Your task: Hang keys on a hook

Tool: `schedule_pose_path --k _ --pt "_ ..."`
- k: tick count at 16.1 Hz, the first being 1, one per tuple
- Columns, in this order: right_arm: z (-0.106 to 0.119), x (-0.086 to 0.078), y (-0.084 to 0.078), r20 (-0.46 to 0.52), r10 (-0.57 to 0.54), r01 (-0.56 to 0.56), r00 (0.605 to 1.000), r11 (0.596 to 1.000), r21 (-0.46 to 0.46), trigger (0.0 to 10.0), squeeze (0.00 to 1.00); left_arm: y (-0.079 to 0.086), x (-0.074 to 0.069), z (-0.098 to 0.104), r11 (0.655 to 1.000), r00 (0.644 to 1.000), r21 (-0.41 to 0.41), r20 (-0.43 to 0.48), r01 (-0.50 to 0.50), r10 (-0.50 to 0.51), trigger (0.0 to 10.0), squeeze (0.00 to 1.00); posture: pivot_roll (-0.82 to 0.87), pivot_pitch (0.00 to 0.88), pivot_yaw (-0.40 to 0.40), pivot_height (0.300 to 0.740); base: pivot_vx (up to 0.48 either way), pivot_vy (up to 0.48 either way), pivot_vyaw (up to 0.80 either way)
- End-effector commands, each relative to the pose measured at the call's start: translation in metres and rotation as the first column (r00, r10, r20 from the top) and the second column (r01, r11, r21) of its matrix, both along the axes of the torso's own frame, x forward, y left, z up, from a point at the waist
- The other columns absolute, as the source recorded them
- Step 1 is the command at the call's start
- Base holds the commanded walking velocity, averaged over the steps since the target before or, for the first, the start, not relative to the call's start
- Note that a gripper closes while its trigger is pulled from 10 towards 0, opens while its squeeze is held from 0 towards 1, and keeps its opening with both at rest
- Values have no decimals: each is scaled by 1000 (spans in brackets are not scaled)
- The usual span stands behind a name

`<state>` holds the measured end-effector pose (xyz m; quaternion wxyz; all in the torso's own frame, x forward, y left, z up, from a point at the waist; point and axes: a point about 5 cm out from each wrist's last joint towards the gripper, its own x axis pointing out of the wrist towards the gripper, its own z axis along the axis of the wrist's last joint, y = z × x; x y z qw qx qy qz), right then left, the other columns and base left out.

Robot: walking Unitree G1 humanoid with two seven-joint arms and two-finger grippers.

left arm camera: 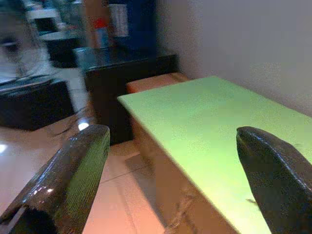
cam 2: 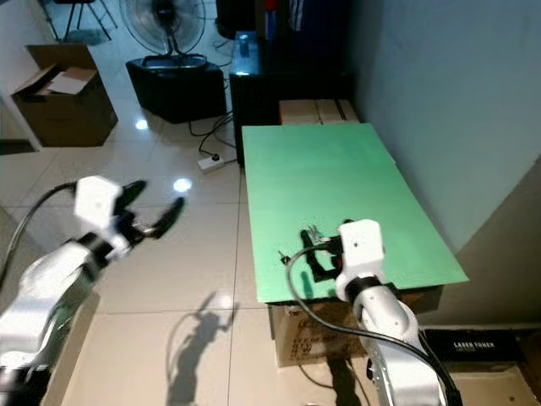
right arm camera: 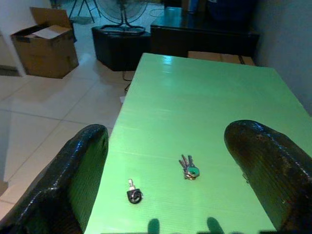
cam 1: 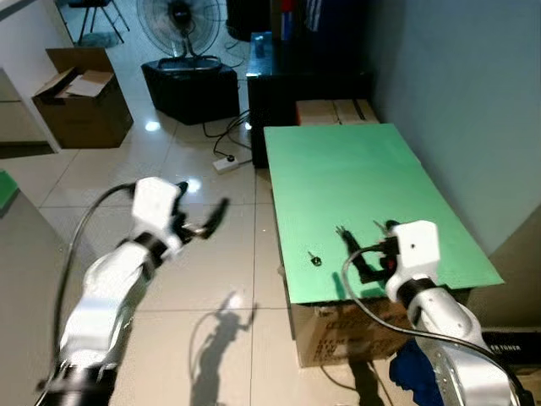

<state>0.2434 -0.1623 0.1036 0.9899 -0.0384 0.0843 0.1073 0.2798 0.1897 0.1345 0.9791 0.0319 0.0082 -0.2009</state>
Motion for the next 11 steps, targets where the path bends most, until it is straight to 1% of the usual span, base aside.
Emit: schedule_pose_path --k 1,2,3,4,5,6,7,9,10,11 --pt "5 -2 1 18 1 -1 1000 1000 28 10000 0 7 -4 8 998 998 -10 24 -55 55 10000 0 -30 0 28 740 0 0 0" --pt "6 -2 4 30 20 -21 999 999 30 10000 0 9 -7 12 996 995 -41 42 -85 86 10000 0 -28 0 26 740 0 0 0" --pt "6 -3 9 33 48 -48 998 999 17 10000 0 9 -14 13 995 995 -58 48 -81 84 10000 0 -29 0 26 740 0 0 0" --pt "4 -4 11 25 63 -64 998 998 11 10000 0 8 -20 9 996 997 -52 39 -67 69 10000 0 -29 0 25 740 0 0 0" --pt "1 -6 12 14 69 -69 998 998 10 10000 0 8 -24 6 997 998 -46 28 -57 58 10000 0 -29 0 25 740 0 0 0" --pt "-11 -10 12 -37 74 -74 997 997 -1 10000 0 5 -32 -2 1000 1000 5 7 -27 27 10000 0 -27 0 25 740 0 0 0" --pt "-13 -12 11 -50 74 -74 996 997 -8 10000 0 3 -33 -3 1000 1000 17 3 -18 17 10000 0 -27 0 25 740 0 0 0" --pt "-23 -16 11 -93 81 -83 992 996 -18 10000 0 -9 -44 -12 995 996 54 -32 87 -86 10000 0 -32 0 34 740 0 0 0" --pt "-26 -18 9 -105 77 -81 992 996 -35 10000 0 -11 -47 -14 993 994 45 -47 104 -102 10000 0 -33 0 38 740 259 0 0" --pt "-28 -18 7 -114 48 -48 992 999 1 10000 0 -12 -47 -15 993 993 50 -44 107 -105 10000 0 -33 0 39 740 304 0 0"
